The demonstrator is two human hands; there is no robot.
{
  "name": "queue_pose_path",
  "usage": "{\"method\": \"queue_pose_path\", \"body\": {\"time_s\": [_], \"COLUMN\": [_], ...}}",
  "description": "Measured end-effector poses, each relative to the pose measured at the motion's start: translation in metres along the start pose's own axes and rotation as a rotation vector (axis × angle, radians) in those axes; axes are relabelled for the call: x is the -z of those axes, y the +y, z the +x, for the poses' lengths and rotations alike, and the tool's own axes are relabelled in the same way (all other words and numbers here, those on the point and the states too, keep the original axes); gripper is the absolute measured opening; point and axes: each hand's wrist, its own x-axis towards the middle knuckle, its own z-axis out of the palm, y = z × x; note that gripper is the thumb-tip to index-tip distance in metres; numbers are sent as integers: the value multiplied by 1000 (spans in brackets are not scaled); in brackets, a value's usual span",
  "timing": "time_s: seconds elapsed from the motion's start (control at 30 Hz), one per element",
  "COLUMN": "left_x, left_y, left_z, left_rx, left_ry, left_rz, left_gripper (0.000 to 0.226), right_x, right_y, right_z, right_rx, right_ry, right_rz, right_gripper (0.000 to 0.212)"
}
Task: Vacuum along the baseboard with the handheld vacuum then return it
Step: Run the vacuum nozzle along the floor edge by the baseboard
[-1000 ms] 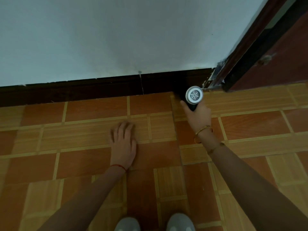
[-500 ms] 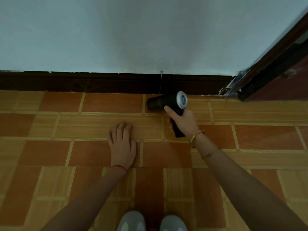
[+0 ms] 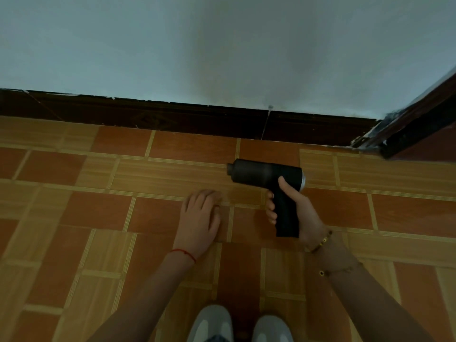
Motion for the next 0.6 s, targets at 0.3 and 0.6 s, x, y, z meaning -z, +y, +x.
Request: {"method": "queue_pose_path", "body": {"time_s": [0.3,0.6], "left_x": [1,-1], "left_y": [3,6], "left_z": [-10,-8], "left_rx": [-48,-64], "left_ry": [-31,-32], "left_rz": [48,50], "left_gripper": [42,39], "right_x": [-6,-8], "right_y": [10,9], "right_z": [-13,-17], "right_rx": [-12,22], "right_ry": [-34,-63], "right_rz": [58,115], "right_gripper": [39,60]}}
